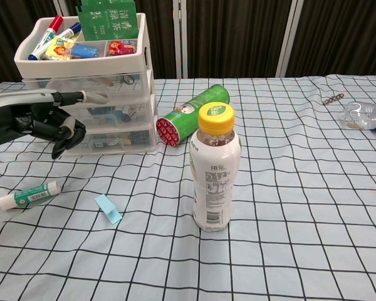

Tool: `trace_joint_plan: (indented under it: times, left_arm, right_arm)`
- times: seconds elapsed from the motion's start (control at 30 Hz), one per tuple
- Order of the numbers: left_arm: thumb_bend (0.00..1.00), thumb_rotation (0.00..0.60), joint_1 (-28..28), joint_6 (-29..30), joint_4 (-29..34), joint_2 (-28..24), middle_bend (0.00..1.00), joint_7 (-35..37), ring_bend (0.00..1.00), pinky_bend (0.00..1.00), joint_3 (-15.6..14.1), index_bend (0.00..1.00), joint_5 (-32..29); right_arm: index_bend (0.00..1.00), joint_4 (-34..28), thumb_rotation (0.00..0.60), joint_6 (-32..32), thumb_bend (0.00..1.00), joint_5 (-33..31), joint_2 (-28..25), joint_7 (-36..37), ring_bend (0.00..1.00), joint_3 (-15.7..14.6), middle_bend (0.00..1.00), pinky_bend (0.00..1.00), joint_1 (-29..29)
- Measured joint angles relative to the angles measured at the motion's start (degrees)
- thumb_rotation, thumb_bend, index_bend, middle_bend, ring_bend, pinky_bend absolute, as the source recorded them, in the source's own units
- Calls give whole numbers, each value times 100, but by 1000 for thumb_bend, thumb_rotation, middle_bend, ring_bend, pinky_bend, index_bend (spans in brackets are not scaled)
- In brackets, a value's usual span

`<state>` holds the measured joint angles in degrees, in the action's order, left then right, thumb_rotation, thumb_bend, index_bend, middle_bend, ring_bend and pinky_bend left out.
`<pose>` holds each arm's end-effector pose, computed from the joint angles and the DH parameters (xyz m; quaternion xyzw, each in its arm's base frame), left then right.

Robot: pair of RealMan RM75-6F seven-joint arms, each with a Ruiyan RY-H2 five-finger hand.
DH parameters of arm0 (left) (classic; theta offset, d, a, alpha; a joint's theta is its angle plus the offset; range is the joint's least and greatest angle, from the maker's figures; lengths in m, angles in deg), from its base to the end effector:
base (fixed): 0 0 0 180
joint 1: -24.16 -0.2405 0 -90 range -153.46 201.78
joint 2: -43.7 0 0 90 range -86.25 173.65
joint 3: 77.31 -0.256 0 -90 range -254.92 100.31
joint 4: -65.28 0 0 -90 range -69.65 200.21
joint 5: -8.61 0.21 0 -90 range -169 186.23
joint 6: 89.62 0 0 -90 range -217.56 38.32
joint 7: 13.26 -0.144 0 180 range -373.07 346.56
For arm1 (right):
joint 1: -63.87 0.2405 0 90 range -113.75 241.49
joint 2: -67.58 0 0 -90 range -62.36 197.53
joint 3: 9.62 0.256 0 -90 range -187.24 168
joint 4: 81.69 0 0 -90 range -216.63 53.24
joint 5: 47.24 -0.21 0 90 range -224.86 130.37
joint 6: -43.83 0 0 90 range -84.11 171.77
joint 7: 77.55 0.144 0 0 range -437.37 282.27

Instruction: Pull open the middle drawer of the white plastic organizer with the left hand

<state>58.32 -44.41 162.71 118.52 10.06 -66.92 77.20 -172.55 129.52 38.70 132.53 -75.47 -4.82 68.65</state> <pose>-0.1806 0.3040 0.0255 -0.5813 -0.6560 -0.4191 0.2369 -0.3117 -0.1878 0.1632 0.5792 -0.3828 0.4109 0.5909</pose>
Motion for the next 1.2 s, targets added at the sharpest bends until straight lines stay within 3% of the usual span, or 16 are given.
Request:
trace_joint_plan:
  times: [0.3,0.5,0.83,1.2]
  left_arm:
    - [881,600,-90,-31,-185,101,701,468,704,645,-51,0,39]
    - [881,600,-160,-61,-340,276,704,1240,704,658,-5,0,164]
    - [881,600,-192,89,-868,513,705,2339,704,658,41,0,862]
    - [882,600,-70,163,-1112,676,705,2547,704,658,26,0,972]
  right_arm:
    - [0,-8,600,-7,82,11,16,-34,0,-13,0,0,3]
    - [0,-5,600,-16,83,6,12,-28,0,-14,0,0,5]
    - [0,10,600,-17,83,0,15,-7,0,-6,0,0,9]
    - [0,12,600,-17,83,-7,18,1,0,-3,0,0,9]
